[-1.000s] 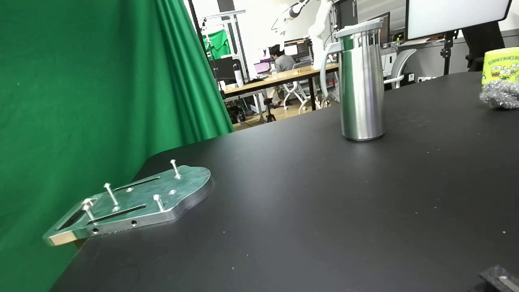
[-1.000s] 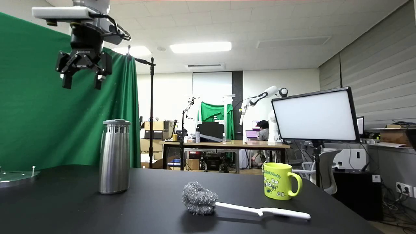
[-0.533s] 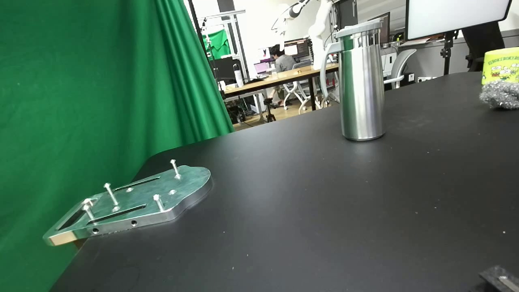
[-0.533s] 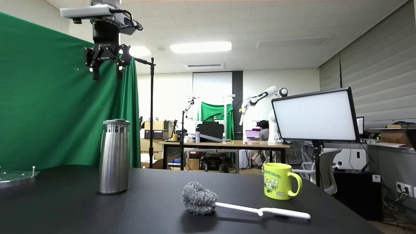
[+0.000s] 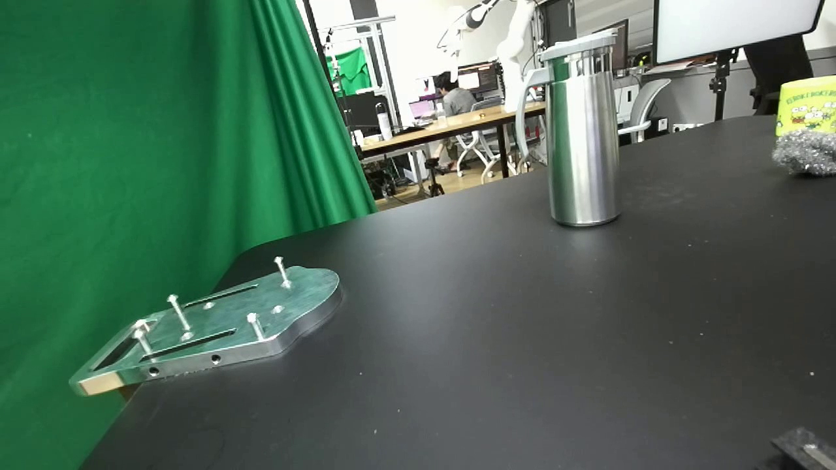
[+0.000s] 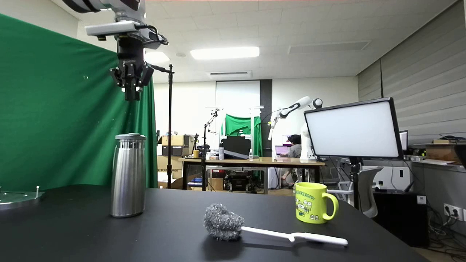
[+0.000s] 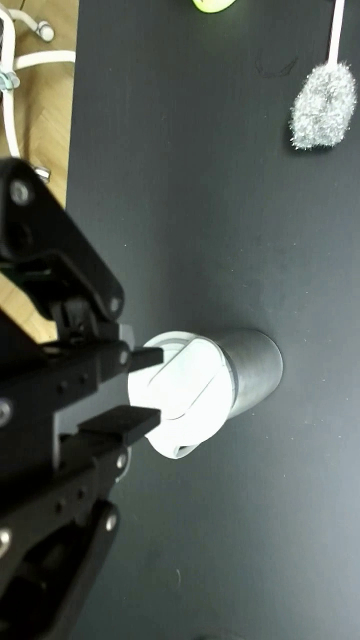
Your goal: Press the top of the metallic flask
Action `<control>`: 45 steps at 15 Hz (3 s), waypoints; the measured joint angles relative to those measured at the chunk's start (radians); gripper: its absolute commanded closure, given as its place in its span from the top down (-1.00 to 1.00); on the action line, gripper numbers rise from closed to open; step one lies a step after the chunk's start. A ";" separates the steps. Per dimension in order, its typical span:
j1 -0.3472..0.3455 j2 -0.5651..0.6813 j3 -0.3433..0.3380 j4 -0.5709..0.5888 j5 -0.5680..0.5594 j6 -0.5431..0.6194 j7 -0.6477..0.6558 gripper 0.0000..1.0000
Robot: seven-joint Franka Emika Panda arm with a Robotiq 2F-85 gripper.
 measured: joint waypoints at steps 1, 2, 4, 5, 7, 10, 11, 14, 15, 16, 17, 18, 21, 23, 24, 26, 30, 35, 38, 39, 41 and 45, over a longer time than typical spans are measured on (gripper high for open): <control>0.000 0.013 0.000 0.005 0.000 0.009 0.004 -1.00; 0.000 0.025 0.001 0.009 0.000 0.014 0.009 -1.00; 0.001 0.048 0.002 0.016 0.000 0.029 0.019 -1.00; 0.002 0.058 0.003 0.018 0.000 0.035 0.025 -1.00; 0.003 0.077 0.005 0.018 0.000 0.055 0.034 -1.00; 0.003 0.102 0.006 0.018 0.000 0.082 0.044 -1.00; 0.004 0.110 0.007 0.018 0.000 0.089 0.047 -1.00; 0.009 0.127 0.008 0.018 0.001 0.102 0.050 -1.00; 0.011 0.133 0.008 0.018 0.002 0.104 0.050 -1.00; 0.013 0.138 0.008 0.018 0.002 0.104 0.051 -1.00; 0.015 0.144 0.008 0.018 0.002 0.107 0.051 -1.00; 0.016 0.149 0.008 0.018 0.001 0.112 0.052 -1.00; 0.017 0.164 0.008 0.018 0.001 0.137 0.053 -1.00; 0.017 0.173 0.008 0.018 0.001 0.150 0.054 -1.00; 0.018 0.178 0.008 0.018 0.002 0.154 0.054 -1.00; 0.019 0.190 0.008 0.018 0.002 0.160 0.054 -1.00; 0.023 0.211 0.008 0.018 0.002 0.168 0.055 -1.00; 0.029 0.232 0.008 0.018 0.002 0.186 0.055 -1.00; 0.032 0.233 0.008 0.018 0.001 0.198 0.055 -1.00; 0.033 0.233 0.008 0.018 0.001 0.202 0.055 -1.00; 0.035 0.234 0.008 0.018 0.001 0.205 0.056 -1.00; 0.035 0.234 0.008 0.018 0.001 0.206 0.056 -1.00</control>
